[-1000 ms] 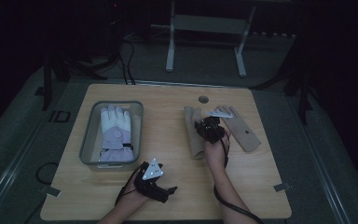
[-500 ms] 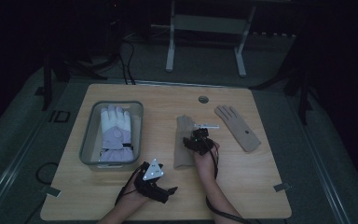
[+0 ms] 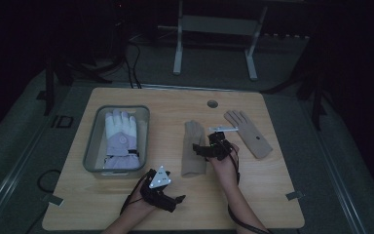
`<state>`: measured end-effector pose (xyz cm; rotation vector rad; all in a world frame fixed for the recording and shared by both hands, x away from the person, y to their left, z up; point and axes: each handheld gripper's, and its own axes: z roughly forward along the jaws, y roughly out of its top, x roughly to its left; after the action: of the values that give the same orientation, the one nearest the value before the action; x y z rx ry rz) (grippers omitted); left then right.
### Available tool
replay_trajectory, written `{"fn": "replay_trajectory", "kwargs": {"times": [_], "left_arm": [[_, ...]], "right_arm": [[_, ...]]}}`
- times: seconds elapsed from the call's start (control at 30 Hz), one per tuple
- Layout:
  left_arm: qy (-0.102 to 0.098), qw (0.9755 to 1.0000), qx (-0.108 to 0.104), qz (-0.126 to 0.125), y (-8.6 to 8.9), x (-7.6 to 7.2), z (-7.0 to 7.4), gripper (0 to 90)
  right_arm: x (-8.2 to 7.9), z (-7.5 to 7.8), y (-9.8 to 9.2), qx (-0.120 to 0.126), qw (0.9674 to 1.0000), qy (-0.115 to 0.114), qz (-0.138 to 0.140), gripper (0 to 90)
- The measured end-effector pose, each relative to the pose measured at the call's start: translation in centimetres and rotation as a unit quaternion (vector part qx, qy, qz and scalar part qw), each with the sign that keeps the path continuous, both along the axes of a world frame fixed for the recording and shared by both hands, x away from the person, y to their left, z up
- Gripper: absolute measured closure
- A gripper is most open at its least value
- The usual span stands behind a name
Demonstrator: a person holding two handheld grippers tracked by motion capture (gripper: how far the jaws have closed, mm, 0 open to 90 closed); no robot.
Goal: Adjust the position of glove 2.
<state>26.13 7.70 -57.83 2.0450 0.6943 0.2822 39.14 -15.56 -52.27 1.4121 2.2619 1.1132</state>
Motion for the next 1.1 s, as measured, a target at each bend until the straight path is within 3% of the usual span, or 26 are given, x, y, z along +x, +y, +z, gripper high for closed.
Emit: {"fn": "replay_trajectory", "kwargs": {"times": [0.23,0.47,0.57,0.63,0.7,0.77,0.87,0.93,1.0,1.1], "left_arm": [[0.001,1.0,0.0,0.001,0.0,0.0,0.0,1.1],[0.001,1.0,0.0,0.001,0.0,0.0,0.0,1.0],[0.002,1.0,0.002,0.0,0.0,0.0,0.0,1.0],[0.003,1.0,0.002,0.001,0.0,0.0,0.0,1.1],[0.003,1.0,0.003,0.001,0.0,0.0,0.0,1.0],[0.003,1.0,0.002,0.001,0.0,0.0,0.0,1.1],[0.003,1.0,0.002,0.001,0.0,0.0,0.0,1.1],[0.004,1.0,0.001,0.0,0.0,0.0,0.0,1.1],[0.005,1.0,0.001,0.001,0.1,0.0,0.0,1.1],[0.006,1.0,0.002,0.001,0.0,0.0,0.0,1.1]], "right_arm": [[0.1,0.4,-2.3,0.008,0.9999,-0.002,0.011,19.8],[-0.2,0.9,-5.1,-0.007,0.9989,-0.047,0.007,18.1],[-0.3,1.2,-6.3,-0.011,0.9989,-0.046,0.0,17.3],[-0.3,1.5,-7.2,-0.001,0.9992,-0.038,-0.011,13.2],[-0.4,1.7,-8.0,-0.006,0.9988,-0.044,-0.02,12.6],[-0.5,2.0,-8.9,0.006,0.9989,-0.044,-0.018,11.8],[-0.3,2.1,-10.3,0.001,0.9988,-0.045,-0.018,12.3],[-0.2,2.3,-11.3,0.003,0.9987,-0.047,-0.019,13.9],[-0.1,2.5,-12.5,-0.008,0.9982,-0.056,-0.019,24.7],[0.3,2.8,-14.2,-0.026,0.9973,-0.063,-0.027,33.7]]}}
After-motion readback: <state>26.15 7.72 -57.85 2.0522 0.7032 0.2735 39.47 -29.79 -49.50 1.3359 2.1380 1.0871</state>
